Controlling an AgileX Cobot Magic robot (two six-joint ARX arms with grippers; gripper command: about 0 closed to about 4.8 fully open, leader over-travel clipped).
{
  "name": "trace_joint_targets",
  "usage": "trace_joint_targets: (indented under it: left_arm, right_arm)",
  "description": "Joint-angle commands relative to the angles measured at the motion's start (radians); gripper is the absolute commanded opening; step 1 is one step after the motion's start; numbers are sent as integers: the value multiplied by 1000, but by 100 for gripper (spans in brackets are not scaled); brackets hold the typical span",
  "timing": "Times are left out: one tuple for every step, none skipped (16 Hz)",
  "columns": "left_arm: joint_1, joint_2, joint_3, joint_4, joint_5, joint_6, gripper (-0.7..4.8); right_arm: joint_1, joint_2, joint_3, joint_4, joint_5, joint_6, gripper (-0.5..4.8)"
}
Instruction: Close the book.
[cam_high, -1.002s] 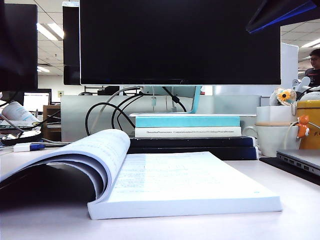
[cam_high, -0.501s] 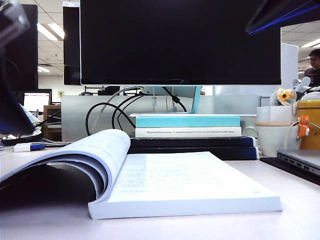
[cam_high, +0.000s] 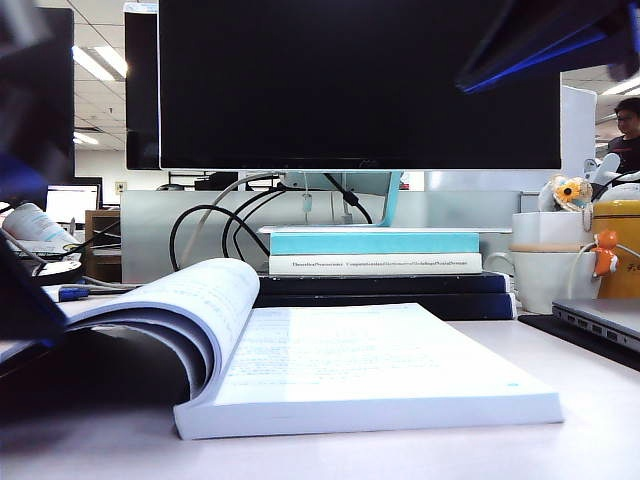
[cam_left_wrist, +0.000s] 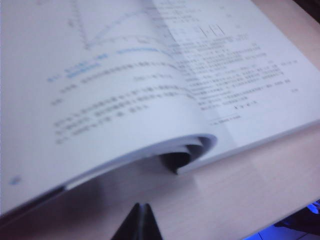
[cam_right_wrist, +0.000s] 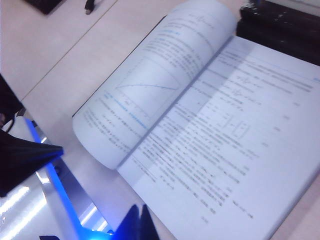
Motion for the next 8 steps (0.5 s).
trace_joint_targets:
  left_arm:
    - [0,114,3,116,21,12,-6]
    - [0,129,3,139,34,13,-6]
    - [34,149,3,147,15,13,-6]
    - [56,154,3,148,27,16,-6]
    - [229,158,3,296,172,183,-6]
    - [256,158,3,332,201,211,-6]
    - [307,158,3,374,257,241,-6]
    - [344,158,3,388,288,250,-6]
  right_arm:
    - [23,24,4,26,-5,-2,-1]
    - [23,24,4,19,-5,-2,-1]
    - [24,25,4,18,-5,-2,-1]
    - [24,24,4,17,-5,-2,-1]
    - [24,24,4,5,-6,-2,-1]
    - [24,24,4,5,-5,-2,-1]
    - [24,24,4,5,-6,-2,-1]
    - [24,24,4,4,-6,-2,-1]
